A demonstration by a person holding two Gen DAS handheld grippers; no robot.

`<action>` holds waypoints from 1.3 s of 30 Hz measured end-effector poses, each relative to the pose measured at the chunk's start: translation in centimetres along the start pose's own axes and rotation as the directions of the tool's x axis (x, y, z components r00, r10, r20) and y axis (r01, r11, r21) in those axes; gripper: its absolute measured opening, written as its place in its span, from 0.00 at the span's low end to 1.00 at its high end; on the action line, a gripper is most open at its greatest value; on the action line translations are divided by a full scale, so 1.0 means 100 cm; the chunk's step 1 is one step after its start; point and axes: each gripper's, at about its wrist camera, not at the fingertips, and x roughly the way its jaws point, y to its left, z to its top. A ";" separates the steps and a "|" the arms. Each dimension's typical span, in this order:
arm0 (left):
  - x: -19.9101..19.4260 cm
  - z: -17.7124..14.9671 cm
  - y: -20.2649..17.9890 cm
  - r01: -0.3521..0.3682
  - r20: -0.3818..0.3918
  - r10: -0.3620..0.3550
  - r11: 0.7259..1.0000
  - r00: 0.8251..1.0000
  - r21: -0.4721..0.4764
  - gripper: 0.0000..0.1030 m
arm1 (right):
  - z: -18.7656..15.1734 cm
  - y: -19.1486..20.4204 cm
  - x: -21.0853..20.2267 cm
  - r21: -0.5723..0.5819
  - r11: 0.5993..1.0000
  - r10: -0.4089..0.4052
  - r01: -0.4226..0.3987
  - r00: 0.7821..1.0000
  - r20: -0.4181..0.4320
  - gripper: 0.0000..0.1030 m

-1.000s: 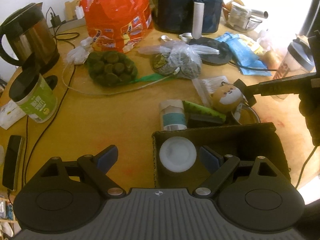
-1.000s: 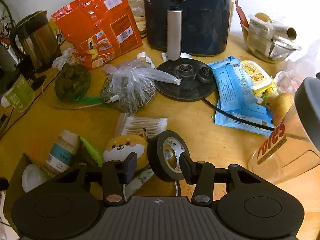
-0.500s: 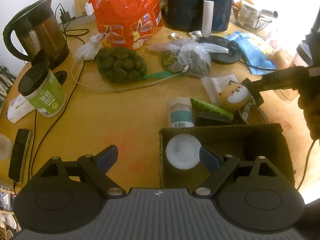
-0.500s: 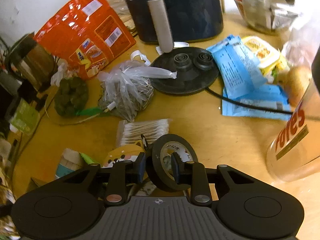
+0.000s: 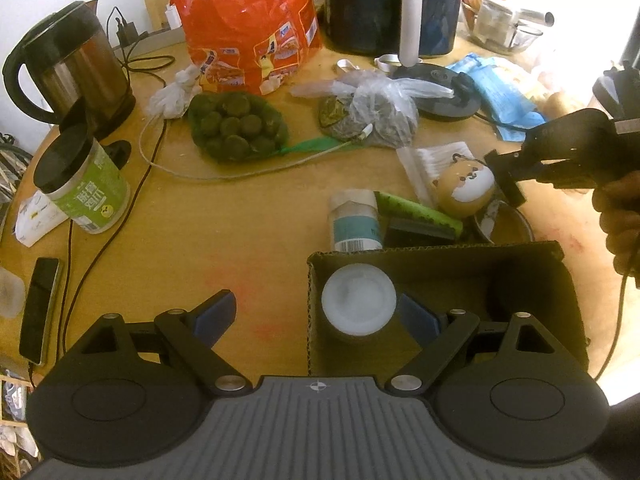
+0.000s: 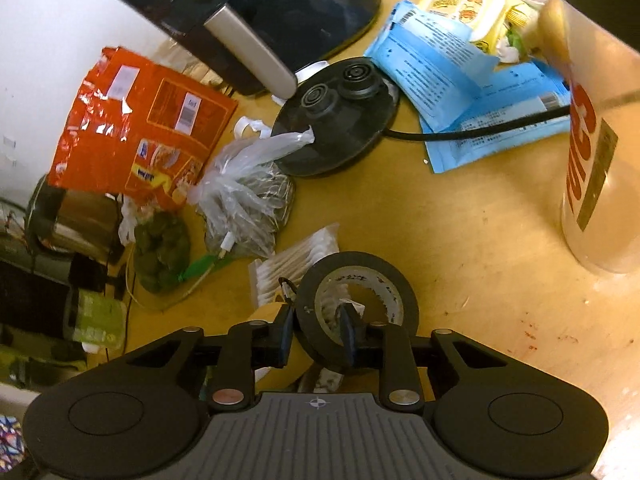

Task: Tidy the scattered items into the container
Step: 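Lift the black tape roll with the right gripper away from the clutter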

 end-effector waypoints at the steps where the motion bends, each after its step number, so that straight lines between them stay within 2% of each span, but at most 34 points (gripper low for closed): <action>1: 0.000 0.001 0.000 -0.002 0.000 0.002 1.000 1.000 0.001 0.87 | 0.000 0.001 0.000 -0.008 1.000 -0.012 0.012 1.000 0.003 0.16; 7: 0.000 0.005 -0.003 -0.001 0.006 0.001 1.000 1.000 0.018 0.87 | -0.006 0.023 -0.010 -0.177 0.979 -0.094 0.101 0.994 0.049 0.16; 11: 0.002 0.009 -0.006 0.007 0.008 -0.007 0.999 1.000 0.035 0.87 | -0.013 0.035 -0.019 -0.305 0.935 -0.168 0.184 0.983 0.079 0.16; 14: 0.002 0.012 -0.009 0.014 0.013 -0.015 0.999 1.000 0.048 0.87 | -0.018 0.033 -0.019 -0.360 0.896 -0.248 0.261 0.965 0.083 0.16; 19: 0.003 0.015 -0.011 0.017 0.016 -0.018 0.998 1.000 0.056 0.87 | -0.017 0.011 -0.010 -0.306 0.906 -0.304 0.292 0.953 0.010 0.16; 25: 0.003 0.017 -0.012 0.010 0.020 -0.011 0.999 1.000 0.050 0.87 | -0.019 -0.001 0.000 -0.265 0.921 -0.305 0.284 0.952 -0.039 0.16; 33: -0.001 0.016 -0.011 -0.012 0.018 0.011 1.000 1.000 0.026 0.87 | -0.018 0.002 0.005 -0.281 0.914 -0.320 0.294 0.946 -0.048 0.17; 39: -0.005 0.015 -0.014 -0.021 0.021 0.021 1.000 1.000 0.020 0.87 | -0.018 0.006 0.007 -0.298 0.876 -0.402 0.380 0.915 -0.017 0.16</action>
